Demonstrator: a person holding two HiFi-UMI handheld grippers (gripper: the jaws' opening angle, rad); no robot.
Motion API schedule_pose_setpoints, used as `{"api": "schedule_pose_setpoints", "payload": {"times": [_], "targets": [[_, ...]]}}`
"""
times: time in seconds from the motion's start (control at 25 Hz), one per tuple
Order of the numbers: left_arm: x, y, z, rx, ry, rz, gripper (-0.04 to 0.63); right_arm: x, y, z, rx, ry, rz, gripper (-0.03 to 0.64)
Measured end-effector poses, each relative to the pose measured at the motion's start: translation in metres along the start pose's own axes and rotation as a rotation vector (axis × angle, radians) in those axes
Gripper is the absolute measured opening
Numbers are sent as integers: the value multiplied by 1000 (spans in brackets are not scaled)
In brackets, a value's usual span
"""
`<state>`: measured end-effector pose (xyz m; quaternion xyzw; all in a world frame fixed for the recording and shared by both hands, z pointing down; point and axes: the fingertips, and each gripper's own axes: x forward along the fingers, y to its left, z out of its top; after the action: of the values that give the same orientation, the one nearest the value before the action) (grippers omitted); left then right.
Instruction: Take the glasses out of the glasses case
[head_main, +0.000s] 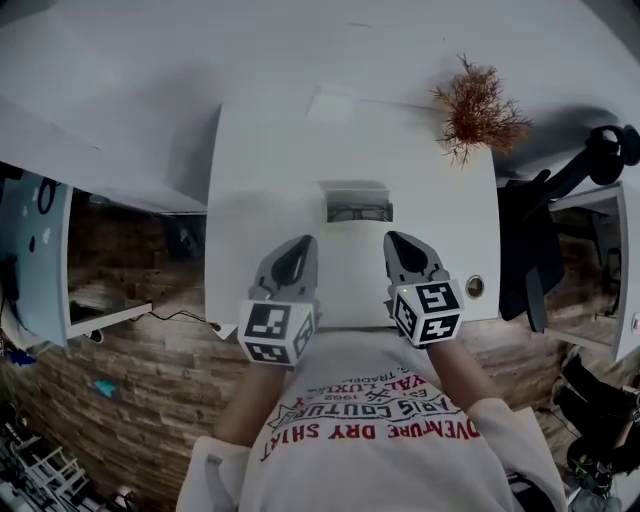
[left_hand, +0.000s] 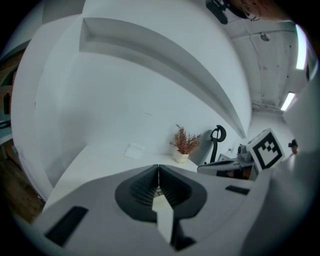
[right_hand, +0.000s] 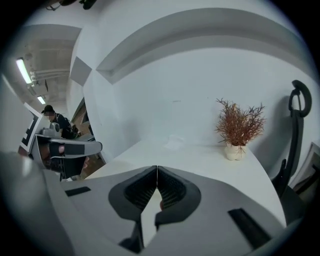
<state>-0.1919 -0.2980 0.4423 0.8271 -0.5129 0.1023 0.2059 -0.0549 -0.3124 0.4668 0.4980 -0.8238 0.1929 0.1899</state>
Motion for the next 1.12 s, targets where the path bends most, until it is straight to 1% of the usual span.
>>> {"api": "schedule_pose_setpoints", "payload": {"times": [0.16,0.32,0.48,0.52,0.6,0.72,0.8,0.92,1.0,1.12], "targets": [[13,4,-5,-40,24,15,8,25,8,-5,-77,80,137,14],[26,3,-21,-78,65,22,8,56,6,-19,-170,186,221,15],[38,3,-37,-116,99,35,8,86,2,-30,-256,255,266,16],[40,3,-39,-122,104,38,8,92,2,-33,-284,270,278,29],[41,3,-41,-135,108,46,8,104,3,-40,-353,304,308,112],[42,4,-42,-149,112,54,8,118,1,-55,-483,359,345,112],[43,3,-44,-158,121,55,8,125,-1,-62,-552,386,367,112],[46,0,-50,-169,142,45,8,135,-7,-69,-646,431,374,114],[48,-1,-54,-172,156,40,8,140,-8,-74,-685,461,380,114],[50,-2,-60,-178,171,38,8,144,-7,-84,-712,514,416,114]]}}
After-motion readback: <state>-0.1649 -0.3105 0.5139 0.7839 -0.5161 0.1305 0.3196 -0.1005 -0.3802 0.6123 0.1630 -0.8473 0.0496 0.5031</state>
